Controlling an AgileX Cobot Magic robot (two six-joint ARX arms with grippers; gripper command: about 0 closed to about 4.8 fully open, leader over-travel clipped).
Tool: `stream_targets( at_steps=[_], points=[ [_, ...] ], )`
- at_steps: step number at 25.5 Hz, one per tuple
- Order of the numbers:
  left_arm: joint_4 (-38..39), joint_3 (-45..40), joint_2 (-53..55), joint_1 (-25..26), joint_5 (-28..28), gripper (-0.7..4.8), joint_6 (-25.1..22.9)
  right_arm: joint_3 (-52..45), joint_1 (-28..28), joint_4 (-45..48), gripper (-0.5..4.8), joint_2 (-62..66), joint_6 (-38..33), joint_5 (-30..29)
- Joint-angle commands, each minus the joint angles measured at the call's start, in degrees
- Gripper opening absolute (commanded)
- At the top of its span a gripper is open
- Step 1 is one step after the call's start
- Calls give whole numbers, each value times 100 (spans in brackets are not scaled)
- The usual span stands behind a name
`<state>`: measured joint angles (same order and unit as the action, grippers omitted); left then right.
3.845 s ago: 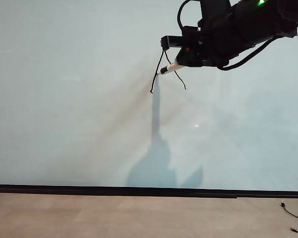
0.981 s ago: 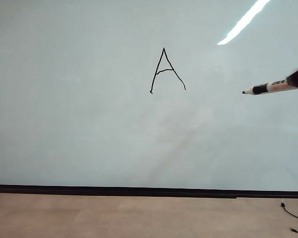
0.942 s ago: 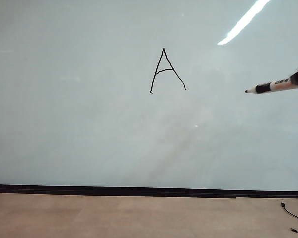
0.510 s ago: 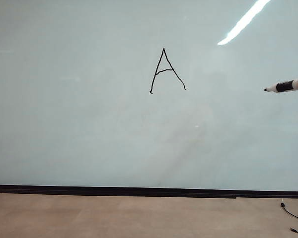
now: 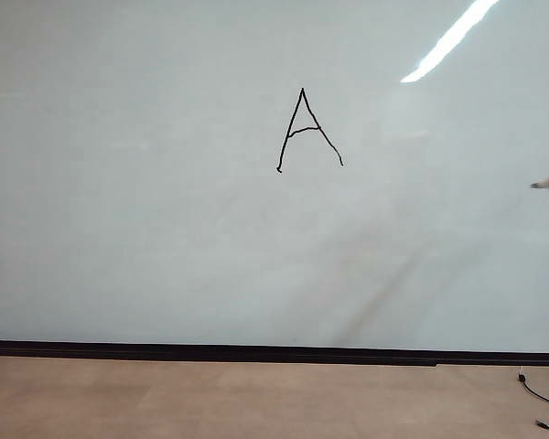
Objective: Pick up the pen on the shelf to the right of the whiteboard and write the letter A.
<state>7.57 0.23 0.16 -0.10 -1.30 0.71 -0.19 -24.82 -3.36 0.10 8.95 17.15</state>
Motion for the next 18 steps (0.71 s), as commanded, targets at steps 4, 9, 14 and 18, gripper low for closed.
stream_targets(
  at_steps=[4,9,14,18],
  points=[
    [-33,15,2,0,0,-5,-26,22,1493,221,-3,-2,-46,-1154],
    [-35,15,2,0,0,-4,-24,22,2933,260,-3,-2,-297,-1950],
    [-35,15,2,-2,0,-4,-26,22,3001,179,-1,-2,-299,-1832],
    [-35,15,2,-2,0,-4,-24,22,2999,-87,0,-2,-317,-1915]
  ],
)
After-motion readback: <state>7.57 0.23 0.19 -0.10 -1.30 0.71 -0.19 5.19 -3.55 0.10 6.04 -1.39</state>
